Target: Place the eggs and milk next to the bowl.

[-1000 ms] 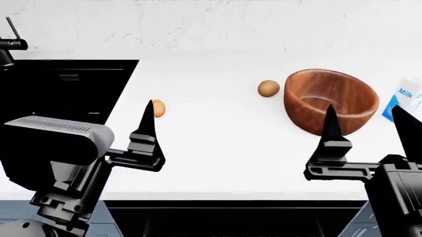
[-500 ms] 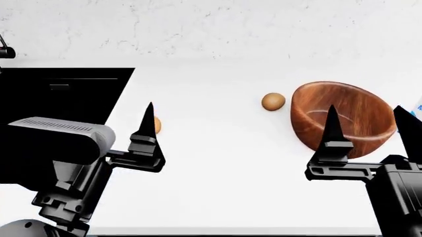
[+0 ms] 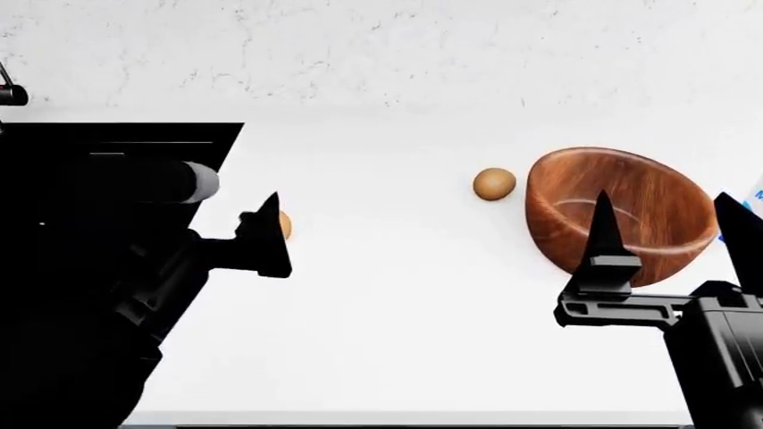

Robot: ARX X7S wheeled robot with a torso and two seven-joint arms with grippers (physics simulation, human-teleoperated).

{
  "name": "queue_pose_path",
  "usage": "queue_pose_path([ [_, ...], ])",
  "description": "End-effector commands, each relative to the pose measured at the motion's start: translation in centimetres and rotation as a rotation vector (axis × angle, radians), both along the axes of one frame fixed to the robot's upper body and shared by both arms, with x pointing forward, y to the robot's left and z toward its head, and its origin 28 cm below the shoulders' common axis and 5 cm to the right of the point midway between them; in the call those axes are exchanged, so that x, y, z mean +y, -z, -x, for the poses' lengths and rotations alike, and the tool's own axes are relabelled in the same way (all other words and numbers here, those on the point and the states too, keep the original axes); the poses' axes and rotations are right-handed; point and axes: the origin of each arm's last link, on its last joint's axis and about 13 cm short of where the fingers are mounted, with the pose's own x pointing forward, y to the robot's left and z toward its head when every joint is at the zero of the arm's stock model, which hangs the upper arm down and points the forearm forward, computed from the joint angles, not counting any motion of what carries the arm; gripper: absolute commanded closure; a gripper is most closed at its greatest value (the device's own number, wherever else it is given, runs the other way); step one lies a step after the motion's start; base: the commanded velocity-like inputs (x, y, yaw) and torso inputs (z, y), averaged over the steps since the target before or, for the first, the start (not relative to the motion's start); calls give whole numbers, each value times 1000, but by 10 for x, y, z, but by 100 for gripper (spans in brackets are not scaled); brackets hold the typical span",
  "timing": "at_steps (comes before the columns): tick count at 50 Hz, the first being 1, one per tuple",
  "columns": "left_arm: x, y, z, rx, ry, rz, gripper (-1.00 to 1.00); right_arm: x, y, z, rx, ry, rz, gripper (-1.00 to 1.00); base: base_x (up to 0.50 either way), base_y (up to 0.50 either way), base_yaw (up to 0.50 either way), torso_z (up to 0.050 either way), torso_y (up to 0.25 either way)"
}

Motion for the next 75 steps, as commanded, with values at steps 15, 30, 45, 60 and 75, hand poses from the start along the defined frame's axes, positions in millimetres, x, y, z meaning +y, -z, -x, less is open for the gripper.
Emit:
queue_pose_path([
  [15, 8, 22, -46, 159, -30, -67, -100, 1, 2, 0, 4, -2, 6, -100, 0, 0, 0, 0, 0],
  [30, 8, 34, -57, 194, -12, -83, -100, -1, 2, 0, 5, 8, 9, -100, 0, 0, 0, 0, 0],
  [45, 5, 50, -74, 215, 8, -103, -100, 0, 4, -2, 8, 3, 7, -100, 0, 0, 0, 0, 0],
  [60, 2, 63, -93, 240, 10, -114, -100, 0, 8, -6, 19, 3, 11, -100, 0, 0, 0, 0, 0],
  [75, -1, 69, -98, 263, 31, -136, -100, 0, 9, -10, 27, 1, 10, -100, 0, 0, 0, 0, 1],
])
